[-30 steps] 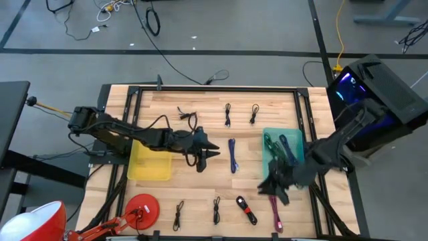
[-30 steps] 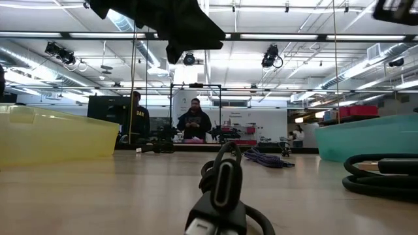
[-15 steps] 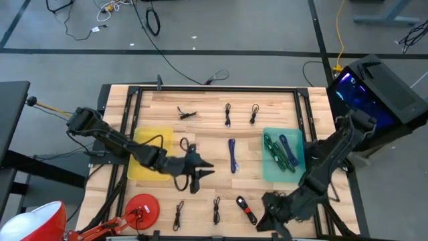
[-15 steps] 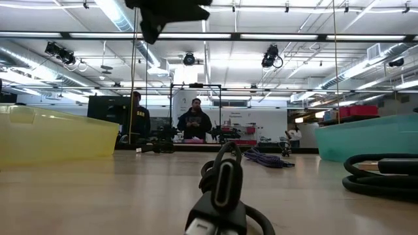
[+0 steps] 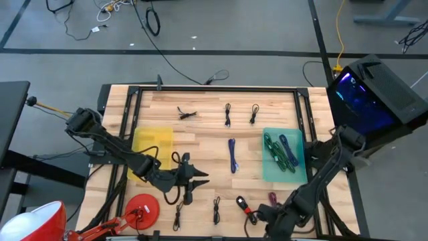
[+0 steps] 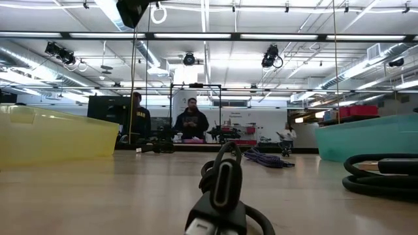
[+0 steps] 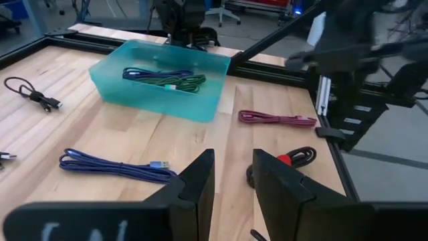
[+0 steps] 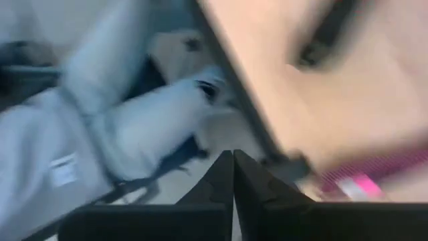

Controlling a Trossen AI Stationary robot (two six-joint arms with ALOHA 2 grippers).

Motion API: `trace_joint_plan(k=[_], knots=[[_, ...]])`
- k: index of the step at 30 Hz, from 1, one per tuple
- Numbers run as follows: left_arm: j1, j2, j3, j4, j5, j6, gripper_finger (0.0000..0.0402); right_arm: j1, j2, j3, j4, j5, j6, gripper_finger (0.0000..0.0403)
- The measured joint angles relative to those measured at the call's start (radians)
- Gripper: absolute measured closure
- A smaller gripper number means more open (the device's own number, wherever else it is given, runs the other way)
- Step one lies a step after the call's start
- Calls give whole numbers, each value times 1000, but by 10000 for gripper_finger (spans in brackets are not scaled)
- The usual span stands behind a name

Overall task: Pick & Place USB Port
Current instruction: Put the black and pink charger cable into the light green bin

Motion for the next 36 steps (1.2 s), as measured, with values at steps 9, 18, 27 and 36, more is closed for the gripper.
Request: trace_joint_plan(k=[9,18,27,36], knots=[[8,0,0,2,-7,19,294,85,-2,-39,-200,20,191,398],[5,0,0,3,-7,3,294,110,-2,-124,-112,21,246,361],[4,0,0,3,-3,-11,294,109,-2,-139,-135,118,252,272],[0,0,0,3,-3,-15,294,107,-2,-139,-220,192,307,230]])
